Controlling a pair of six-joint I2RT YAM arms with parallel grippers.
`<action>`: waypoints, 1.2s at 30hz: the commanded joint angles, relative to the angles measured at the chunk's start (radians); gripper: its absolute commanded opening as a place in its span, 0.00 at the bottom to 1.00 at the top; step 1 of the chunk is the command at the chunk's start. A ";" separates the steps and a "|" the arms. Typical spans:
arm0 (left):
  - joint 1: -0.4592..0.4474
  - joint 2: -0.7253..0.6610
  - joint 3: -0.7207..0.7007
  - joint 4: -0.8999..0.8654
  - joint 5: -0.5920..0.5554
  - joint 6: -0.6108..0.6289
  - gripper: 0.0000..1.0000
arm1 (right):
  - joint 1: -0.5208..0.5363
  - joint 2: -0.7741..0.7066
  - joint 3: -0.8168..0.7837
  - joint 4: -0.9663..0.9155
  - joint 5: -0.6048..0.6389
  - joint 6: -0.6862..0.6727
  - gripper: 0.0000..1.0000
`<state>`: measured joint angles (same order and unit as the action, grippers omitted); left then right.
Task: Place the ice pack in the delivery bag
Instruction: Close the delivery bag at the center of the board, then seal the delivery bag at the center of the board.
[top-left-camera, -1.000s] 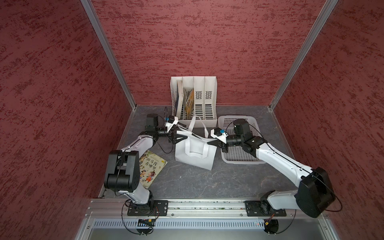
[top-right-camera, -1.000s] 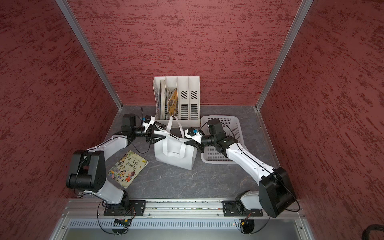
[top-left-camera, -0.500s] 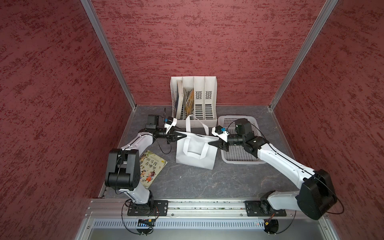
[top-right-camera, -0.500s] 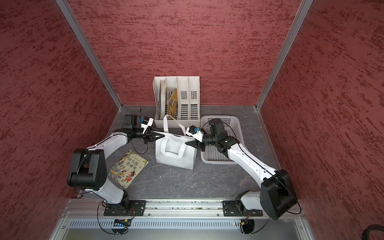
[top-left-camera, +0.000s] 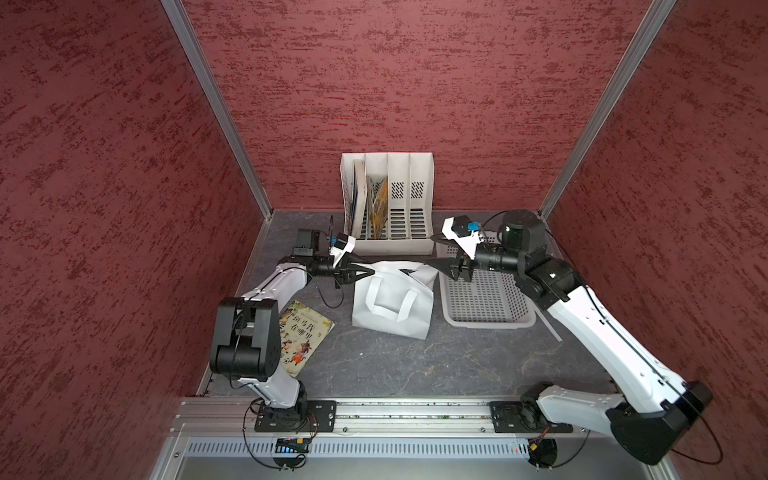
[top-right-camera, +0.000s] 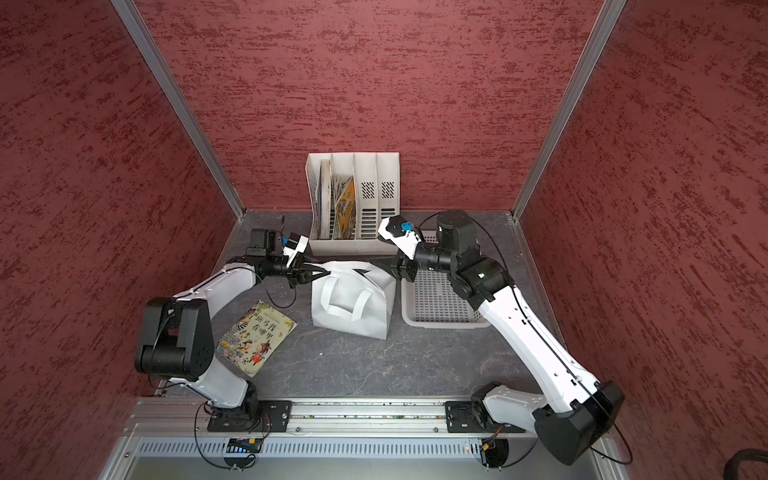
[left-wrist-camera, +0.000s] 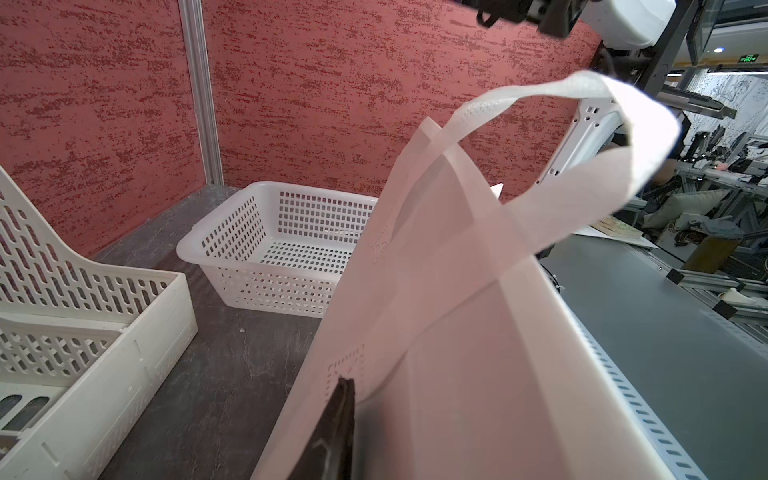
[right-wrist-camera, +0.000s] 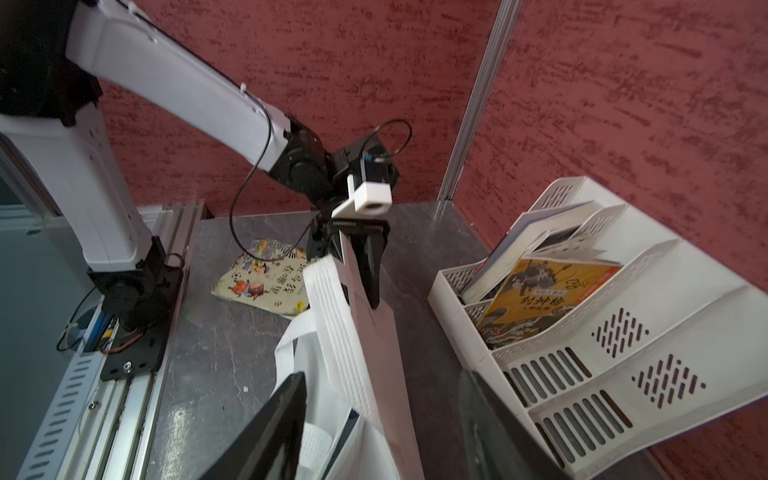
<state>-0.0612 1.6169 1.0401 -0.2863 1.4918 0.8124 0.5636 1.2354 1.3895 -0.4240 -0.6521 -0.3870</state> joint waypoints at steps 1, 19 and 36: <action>-0.010 -0.004 0.024 -0.060 0.002 0.021 0.24 | 0.140 0.078 0.077 -0.140 0.084 0.002 0.47; -0.007 0.002 0.053 -0.145 0.000 0.072 0.24 | 0.302 0.492 0.459 -0.309 0.521 -0.126 0.00; -0.005 0.003 0.069 -0.186 -0.001 0.108 0.24 | 0.283 0.527 0.457 -0.385 0.478 -0.150 0.17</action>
<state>-0.0639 1.6169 1.0859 -0.4496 1.4830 0.9070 0.8516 1.7626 1.8446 -0.7727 -0.1242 -0.5327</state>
